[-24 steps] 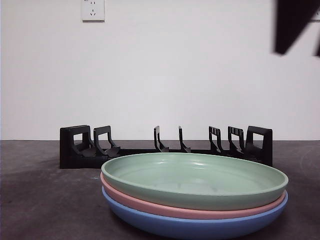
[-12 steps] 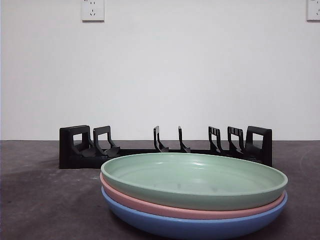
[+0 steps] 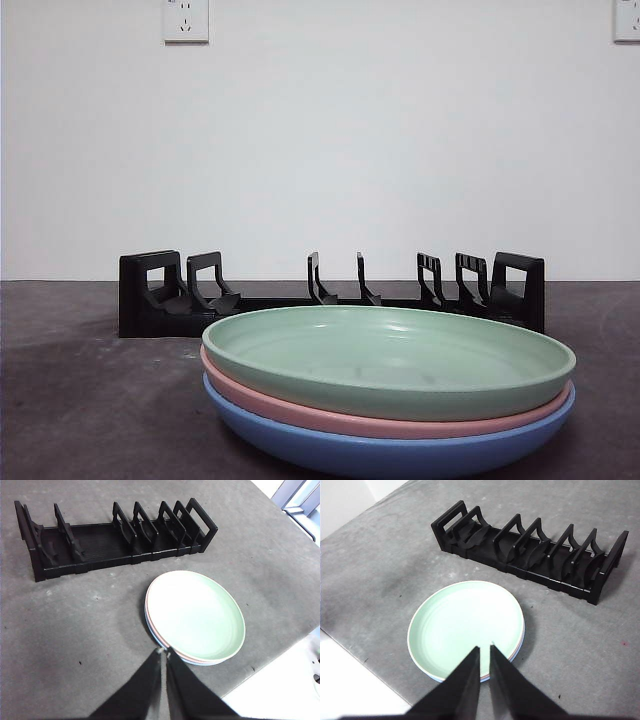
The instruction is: Place the plate
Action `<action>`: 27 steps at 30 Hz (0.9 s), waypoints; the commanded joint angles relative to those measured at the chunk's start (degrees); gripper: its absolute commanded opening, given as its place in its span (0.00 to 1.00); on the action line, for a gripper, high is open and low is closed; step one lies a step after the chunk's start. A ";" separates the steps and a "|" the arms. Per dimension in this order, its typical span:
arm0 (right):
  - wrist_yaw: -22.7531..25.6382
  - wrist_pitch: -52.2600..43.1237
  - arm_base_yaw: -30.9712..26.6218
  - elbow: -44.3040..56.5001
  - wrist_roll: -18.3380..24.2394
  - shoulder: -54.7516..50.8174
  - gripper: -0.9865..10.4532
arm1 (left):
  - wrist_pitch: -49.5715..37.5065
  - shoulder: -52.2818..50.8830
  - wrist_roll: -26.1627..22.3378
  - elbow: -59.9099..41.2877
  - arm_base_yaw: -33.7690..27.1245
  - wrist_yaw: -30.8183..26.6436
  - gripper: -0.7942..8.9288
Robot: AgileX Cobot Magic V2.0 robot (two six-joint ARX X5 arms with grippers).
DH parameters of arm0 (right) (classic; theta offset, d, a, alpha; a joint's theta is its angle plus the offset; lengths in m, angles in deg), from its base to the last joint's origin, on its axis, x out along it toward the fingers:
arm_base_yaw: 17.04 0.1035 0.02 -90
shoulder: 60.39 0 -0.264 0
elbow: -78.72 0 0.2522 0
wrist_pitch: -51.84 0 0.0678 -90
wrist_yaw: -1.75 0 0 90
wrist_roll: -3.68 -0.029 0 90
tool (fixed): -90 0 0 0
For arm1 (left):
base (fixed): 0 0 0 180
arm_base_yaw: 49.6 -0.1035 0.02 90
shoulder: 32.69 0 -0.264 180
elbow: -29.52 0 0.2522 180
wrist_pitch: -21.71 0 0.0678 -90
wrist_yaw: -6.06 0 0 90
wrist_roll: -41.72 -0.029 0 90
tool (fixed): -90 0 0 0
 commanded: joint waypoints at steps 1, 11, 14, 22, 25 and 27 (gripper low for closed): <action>0.39 -0.55 0.52 -0.28 0.46 0.24 0.10 | -0.42 0.04 0.52 0.55 0.26 -0.13 0.09; 0.42 -0.57 0.52 -0.28 0.46 0.24 0.10 | -3.26 -1.27 0.46 -1.40 -0.20 -0.57 0.09; 0.42 -0.55 0.52 -0.28 0.46 0.24 0.10 | -6.75 -2.51 0.50 -4.72 -4.11 0.74 0.09; 0.42 -0.55 0.52 -0.28 0.46 0.24 0.10 | -26.71 -11.43 -8.98 -24.87 -20.72 1.55 0.09; 0.44 -0.55 0.52 -0.28 0.46 0.24 0.10 | -34.60 -16.50 -13.86 -34.42 -27.61 1.53 0.09; 0.42 -0.57 0.52 -0.28 0.46 0.24 0.10 | -39.56 -19.52 -15.23 -40.30 -31.34 1.53 0.09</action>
